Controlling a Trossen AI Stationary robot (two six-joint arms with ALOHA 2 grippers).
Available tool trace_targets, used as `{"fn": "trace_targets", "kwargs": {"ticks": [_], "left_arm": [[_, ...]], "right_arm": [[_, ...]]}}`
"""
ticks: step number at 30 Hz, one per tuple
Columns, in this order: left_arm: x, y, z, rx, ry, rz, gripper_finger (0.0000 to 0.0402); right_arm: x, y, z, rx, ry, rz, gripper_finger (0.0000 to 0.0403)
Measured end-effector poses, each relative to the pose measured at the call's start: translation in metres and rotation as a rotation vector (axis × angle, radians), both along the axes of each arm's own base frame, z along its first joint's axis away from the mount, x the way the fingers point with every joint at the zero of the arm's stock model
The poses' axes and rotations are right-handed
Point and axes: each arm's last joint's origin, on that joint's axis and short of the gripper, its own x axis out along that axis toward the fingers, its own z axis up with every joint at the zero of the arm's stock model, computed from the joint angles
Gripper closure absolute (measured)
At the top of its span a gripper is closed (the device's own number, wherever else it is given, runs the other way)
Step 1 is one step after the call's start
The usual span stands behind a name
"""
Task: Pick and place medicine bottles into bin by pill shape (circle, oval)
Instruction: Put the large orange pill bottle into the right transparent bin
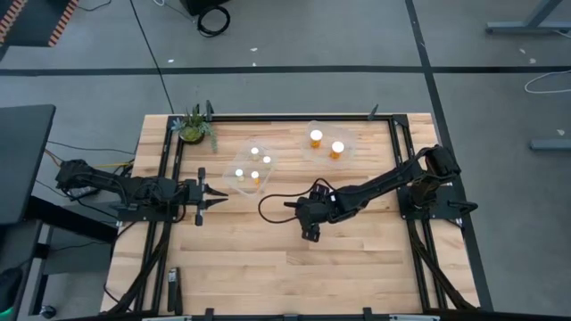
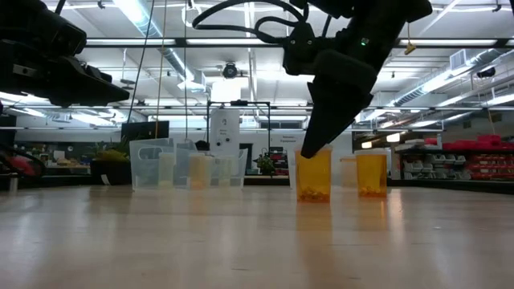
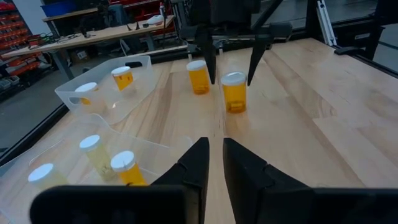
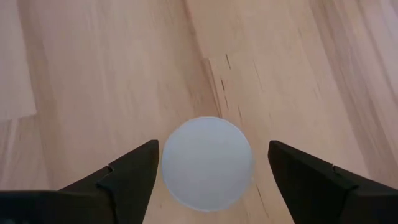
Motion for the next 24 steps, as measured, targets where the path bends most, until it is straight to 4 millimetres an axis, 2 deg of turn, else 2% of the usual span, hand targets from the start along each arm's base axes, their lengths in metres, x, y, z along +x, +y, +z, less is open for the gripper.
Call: {"fn": "trace_targets", "kwargs": {"ticks": [14,24], "left_arm": [[0.0,0.0,0.0,0.0,0.0,0.0,0.0342],[0.0,0.0,0.0,0.0,0.0,0.0,0.0348]], "right_arm": [[0.0006,-0.0023,0.0,0.022,0.001,-0.015,0.0172],[0.0023,-0.0093,0.0002,0.026,0.001,-0.031,0.017]]}}
